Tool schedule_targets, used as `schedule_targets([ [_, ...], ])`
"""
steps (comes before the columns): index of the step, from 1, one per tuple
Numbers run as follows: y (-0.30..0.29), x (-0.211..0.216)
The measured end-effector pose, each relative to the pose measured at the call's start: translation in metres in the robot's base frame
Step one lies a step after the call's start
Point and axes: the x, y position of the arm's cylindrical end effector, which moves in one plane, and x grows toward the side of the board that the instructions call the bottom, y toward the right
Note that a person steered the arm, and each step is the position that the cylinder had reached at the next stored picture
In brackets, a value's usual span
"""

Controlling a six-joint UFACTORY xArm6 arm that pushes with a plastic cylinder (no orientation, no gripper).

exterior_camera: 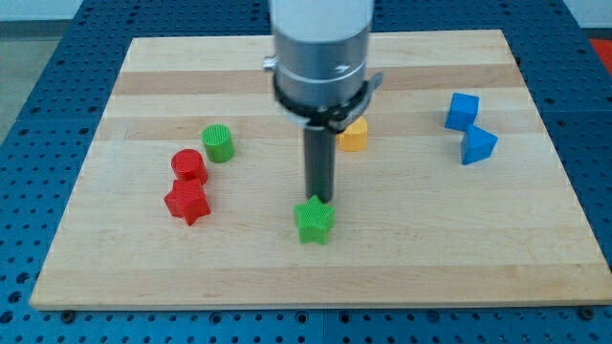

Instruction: Move the green star to the left of the blue cube

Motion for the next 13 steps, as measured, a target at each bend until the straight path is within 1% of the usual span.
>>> schedule_targets([
  [1, -0.006, 0.034],
  [2, -0.011, 0.035],
  [3, -0.037, 0.002],
  [4, -0.079, 0.027],
  [5, -0.085, 0.084],
  [6, -0.062, 0.109],
  [7, 0.002, 0.081],
  [8, 0.035, 0.017],
  [9, 0.069, -0.008],
  [10, 0.053, 0.021],
  [11, 0.004, 0.026],
  [12, 0.003, -0.010],
  [13, 0.036, -0.043],
])
